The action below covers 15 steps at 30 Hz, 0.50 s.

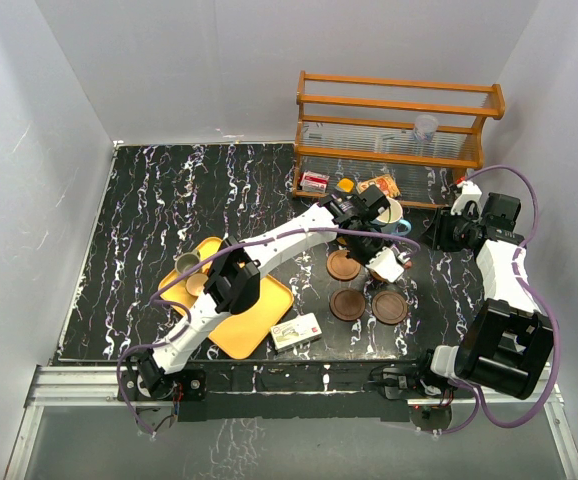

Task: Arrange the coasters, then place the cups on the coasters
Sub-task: Place the cup on the coaster.

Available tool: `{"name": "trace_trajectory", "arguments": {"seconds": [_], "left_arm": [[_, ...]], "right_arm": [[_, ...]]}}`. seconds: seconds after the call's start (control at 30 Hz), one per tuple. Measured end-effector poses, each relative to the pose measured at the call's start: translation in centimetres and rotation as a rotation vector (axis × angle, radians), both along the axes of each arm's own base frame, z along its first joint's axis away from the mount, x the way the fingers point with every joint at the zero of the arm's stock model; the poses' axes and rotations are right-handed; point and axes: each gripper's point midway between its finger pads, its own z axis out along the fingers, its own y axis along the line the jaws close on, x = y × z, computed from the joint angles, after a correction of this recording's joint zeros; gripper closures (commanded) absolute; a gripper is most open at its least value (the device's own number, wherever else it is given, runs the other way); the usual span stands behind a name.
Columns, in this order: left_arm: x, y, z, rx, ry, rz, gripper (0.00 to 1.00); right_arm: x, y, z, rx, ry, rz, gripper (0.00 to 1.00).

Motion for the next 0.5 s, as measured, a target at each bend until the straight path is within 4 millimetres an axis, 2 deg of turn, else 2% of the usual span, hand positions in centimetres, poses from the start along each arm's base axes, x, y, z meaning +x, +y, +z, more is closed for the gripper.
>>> {"name": "trace_trajectory", "arguments": {"seconds": [0.27, 0.5], "left_arm": [[-0.11, -0.12, -0.41, 0.000, 0.007, -0.006, 0.98], [0.12, -0.50, -0.22, -0.015, 0.001, 0.000, 0.73]], "right_arm": [[0.00, 0.00, 0.00, -0.001, -0.001, 0.002, 0.68], [0.00, 0.01, 0.01, -0.002, -0.002, 0.003, 0.68]]}}
